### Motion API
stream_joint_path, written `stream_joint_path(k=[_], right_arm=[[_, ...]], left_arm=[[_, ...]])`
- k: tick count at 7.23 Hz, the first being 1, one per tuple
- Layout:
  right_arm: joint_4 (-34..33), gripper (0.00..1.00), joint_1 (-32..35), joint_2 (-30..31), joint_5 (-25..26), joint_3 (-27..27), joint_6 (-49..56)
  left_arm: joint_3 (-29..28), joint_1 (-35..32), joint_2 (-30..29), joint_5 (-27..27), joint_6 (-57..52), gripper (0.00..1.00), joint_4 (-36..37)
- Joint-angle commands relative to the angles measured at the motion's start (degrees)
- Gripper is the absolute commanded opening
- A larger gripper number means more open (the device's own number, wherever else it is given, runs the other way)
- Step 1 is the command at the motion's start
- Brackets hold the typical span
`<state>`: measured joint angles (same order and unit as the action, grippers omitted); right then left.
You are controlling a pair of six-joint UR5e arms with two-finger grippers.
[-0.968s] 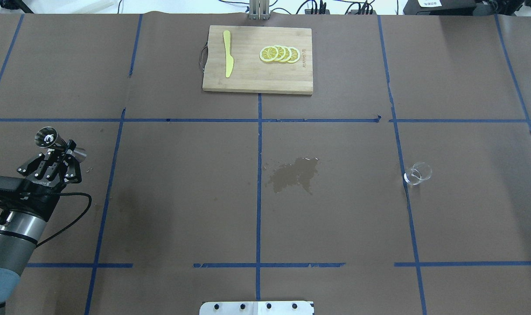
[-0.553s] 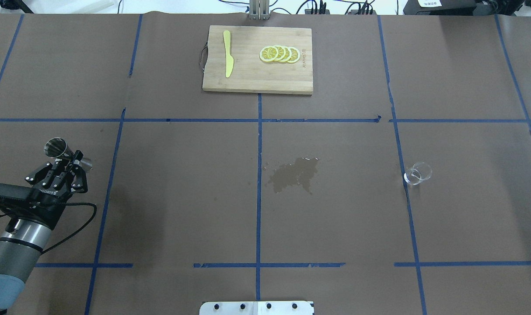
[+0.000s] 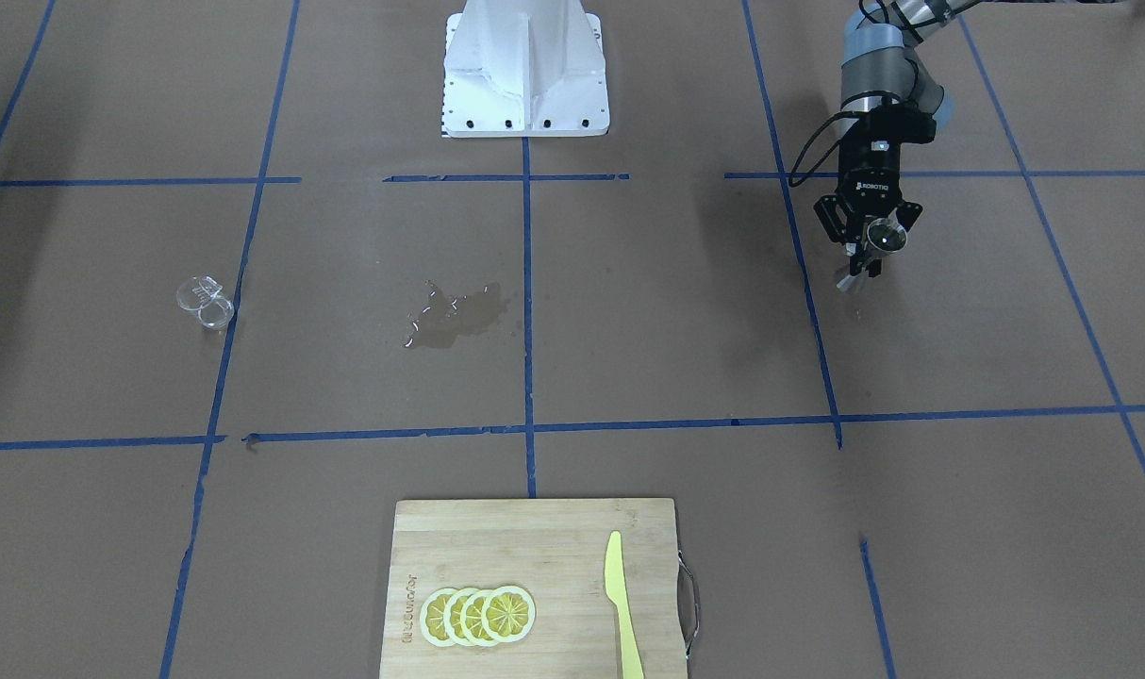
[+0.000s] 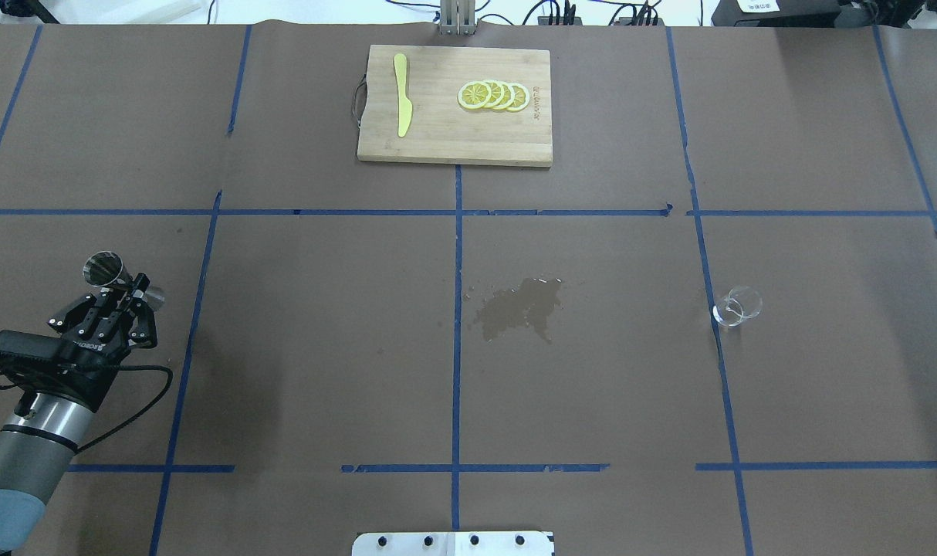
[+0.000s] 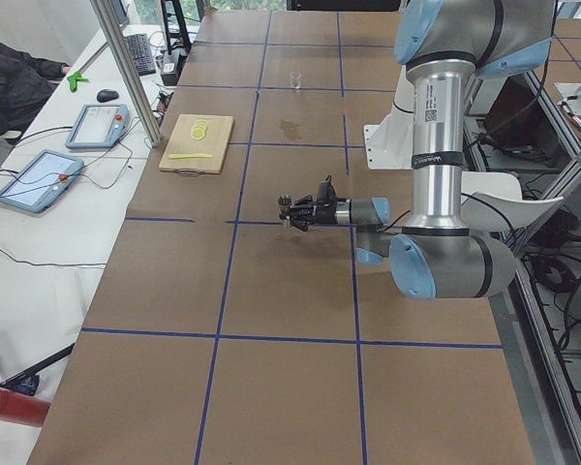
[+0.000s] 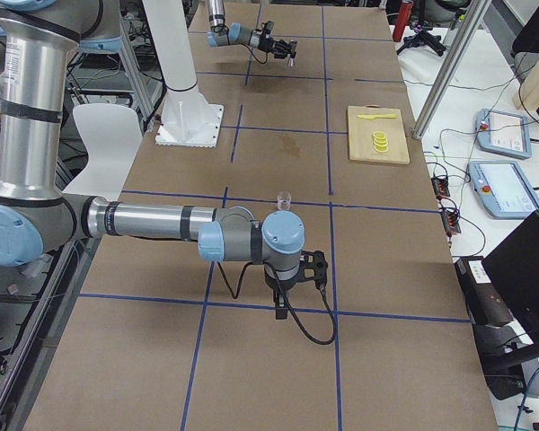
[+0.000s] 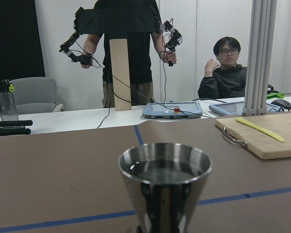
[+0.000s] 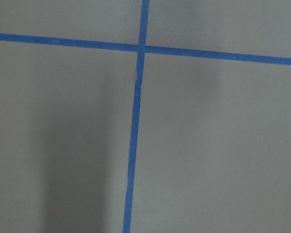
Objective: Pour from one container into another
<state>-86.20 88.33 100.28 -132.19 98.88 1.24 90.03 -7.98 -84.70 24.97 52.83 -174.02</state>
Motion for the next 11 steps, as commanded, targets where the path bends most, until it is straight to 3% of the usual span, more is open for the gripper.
stream_joint_path(k=[1,5,7,11], right_arm=[[0.1,1.00,0.0,0.0,0.0,-0.3,0.1],[0.1,1.00,0.0,-0.1,0.0,-0.3,0.0],[0.1,1.00,0.0,-0.1,0.0,-0.3,0.0],[0.1,1.00,0.0,-0.1,0.0,-0.3,0.0]], left_arm=[[-0.7,1.4,-0.7,0.2,-0.3,0.00,0.0],[-1.9,2.1,-1.8,0.3,-0.5,0.00,0.0],[-2.0,2.3,-1.8,1.1,-0.4,0.05,0.0],[-5.0,2.3,-1.7,1.7,-0.6,0.06,-4.5]])
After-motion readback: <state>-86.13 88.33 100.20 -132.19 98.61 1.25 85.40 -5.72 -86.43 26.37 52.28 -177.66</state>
